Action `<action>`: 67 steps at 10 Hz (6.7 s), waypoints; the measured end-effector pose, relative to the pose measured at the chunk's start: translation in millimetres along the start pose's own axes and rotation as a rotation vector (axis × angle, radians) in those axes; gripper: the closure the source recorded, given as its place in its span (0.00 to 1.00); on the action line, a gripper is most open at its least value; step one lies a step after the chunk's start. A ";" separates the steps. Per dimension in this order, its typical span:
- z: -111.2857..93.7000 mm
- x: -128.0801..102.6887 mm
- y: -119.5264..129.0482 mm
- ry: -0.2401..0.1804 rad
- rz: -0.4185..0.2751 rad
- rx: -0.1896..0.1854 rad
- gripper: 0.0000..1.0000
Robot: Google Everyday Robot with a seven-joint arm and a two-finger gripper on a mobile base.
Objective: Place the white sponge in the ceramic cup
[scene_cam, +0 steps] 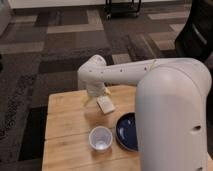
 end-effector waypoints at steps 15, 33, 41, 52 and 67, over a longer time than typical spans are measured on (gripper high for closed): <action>33.2 -9.3 -25.2 -0.001 -0.004 -0.073 0.20; -22.1 -11.0 -23.2 -0.055 -0.024 -0.051 1.00; -66.8 37.4 -20.4 -0.100 0.067 -0.022 1.00; -114.5 91.5 25.0 -0.170 -0.056 -0.012 1.00; -115.1 158.8 85.7 -0.242 -0.263 -0.127 1.00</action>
